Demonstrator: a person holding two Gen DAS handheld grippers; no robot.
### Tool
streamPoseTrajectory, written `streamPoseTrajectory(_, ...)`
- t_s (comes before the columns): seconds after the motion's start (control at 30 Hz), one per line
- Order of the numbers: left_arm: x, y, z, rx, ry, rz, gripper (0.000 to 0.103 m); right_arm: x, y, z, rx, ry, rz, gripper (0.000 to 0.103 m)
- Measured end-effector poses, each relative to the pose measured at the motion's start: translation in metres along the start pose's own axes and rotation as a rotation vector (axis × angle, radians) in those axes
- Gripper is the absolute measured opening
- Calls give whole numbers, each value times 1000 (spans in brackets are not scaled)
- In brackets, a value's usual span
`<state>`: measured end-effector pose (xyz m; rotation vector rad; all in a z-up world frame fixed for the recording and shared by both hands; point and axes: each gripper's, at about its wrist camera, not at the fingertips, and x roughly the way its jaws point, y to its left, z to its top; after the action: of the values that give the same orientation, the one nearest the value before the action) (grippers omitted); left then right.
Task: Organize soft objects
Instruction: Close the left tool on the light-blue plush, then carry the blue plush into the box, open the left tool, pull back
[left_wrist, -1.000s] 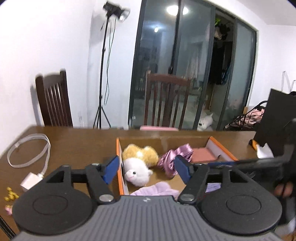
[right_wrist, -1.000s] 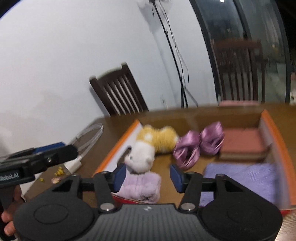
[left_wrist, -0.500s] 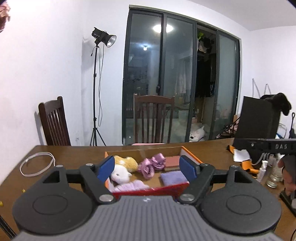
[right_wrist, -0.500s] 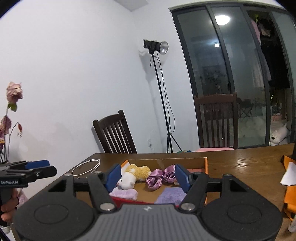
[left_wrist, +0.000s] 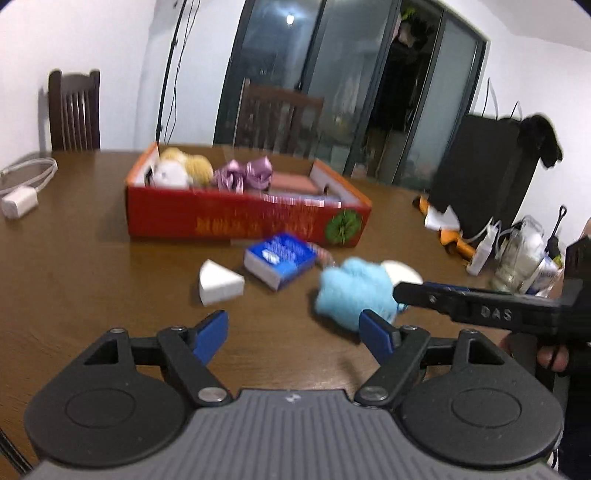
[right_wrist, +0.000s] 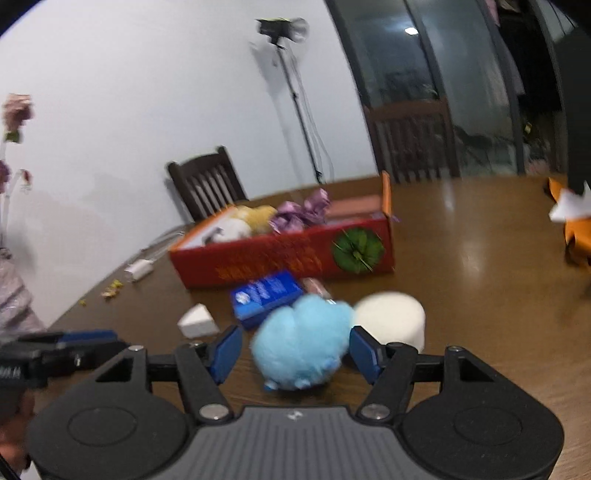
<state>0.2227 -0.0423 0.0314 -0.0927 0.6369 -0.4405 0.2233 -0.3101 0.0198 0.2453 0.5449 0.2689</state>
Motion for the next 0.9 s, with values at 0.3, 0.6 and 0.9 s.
streamPoseTrajectory(0.3,32,-3,2,-9,38,-31,80,38,-17,-9,101,41,26,46)
streamPoseTrajectory(0.6,27,14,-10,-60,13,-108,80,11,-10,-27,211,135,240,42)
streamPoseTrajectory(0.9,34,24,-19,-173,21,-191,78,-5,-4,-26,202,78,188,51)
